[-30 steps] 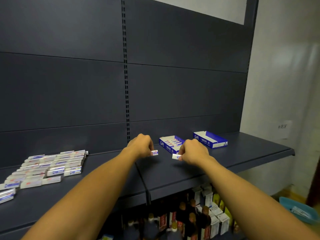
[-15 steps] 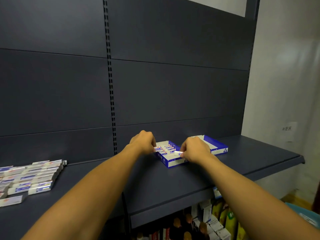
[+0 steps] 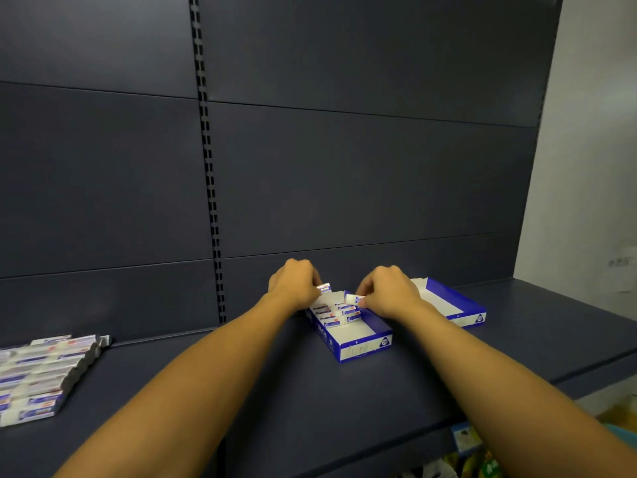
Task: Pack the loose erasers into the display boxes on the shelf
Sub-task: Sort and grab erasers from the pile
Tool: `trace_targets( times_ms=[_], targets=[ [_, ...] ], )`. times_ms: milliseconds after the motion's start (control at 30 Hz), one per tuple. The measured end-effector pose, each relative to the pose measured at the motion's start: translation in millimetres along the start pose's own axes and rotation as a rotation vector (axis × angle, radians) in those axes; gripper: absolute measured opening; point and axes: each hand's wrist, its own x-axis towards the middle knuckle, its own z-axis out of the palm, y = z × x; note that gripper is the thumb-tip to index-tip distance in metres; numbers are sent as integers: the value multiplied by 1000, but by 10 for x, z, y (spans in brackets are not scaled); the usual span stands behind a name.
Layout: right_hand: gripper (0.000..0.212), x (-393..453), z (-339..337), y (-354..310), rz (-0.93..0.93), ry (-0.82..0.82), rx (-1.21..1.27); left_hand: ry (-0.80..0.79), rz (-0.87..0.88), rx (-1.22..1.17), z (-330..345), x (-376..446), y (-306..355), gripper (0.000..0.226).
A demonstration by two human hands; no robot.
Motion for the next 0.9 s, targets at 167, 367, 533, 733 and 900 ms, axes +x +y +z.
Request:
trace_targets(
  times_ms=[167, 367, 533, 733, 900],
  targets=[
    [20, 210, 81, 157, -44, 2, 154, 70, -82, -98, 146, -16, 96, 15],
    [23, 321, 262, 395, -136, -34, 241, 104, -156, -221, 411, -122, 214, 18],
    [19, 376, 432, 531, -204, 4, 373, 187, -224, -315, 527, -193, 237, 16],
    [16, 461, 576, 501, -266, 6, 555, 221, -263, -306, 567, -257, 220, 17],
    [14, 518, 718, 548, -281, -21, 575, 152, -272, -272, 589, -189, 214, 19]
  ],
)
